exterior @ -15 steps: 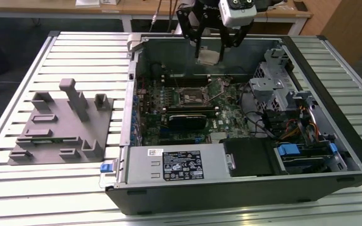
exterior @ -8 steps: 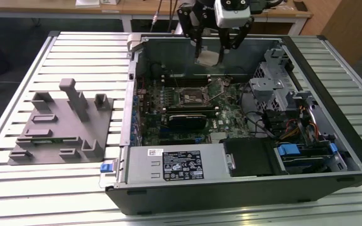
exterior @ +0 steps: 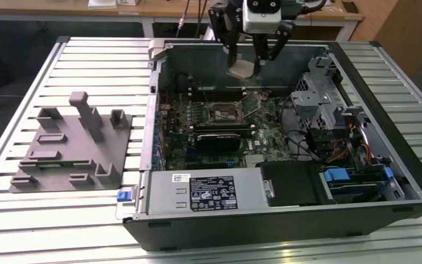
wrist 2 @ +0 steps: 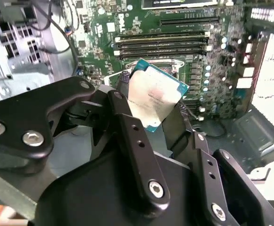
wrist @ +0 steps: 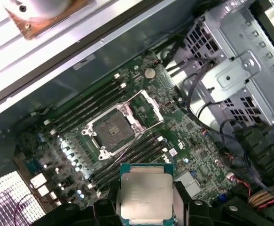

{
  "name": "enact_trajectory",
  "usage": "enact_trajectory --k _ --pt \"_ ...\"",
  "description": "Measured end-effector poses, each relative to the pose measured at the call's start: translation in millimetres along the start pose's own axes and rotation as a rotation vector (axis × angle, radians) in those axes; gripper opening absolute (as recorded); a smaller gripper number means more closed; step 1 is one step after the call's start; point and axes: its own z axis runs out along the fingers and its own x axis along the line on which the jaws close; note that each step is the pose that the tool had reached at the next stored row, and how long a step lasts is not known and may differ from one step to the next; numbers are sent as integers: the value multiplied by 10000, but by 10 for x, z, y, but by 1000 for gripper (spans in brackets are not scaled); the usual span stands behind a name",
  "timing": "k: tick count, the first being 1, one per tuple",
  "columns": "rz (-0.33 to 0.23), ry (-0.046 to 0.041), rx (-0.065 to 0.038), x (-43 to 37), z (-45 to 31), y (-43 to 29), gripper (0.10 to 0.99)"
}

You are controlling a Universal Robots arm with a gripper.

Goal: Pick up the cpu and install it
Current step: 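Place the cpu into insertion slot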

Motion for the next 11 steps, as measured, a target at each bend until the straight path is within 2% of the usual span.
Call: enact_trajectory --k 11 --pt "1912 -75 72 1 29 -1 533"
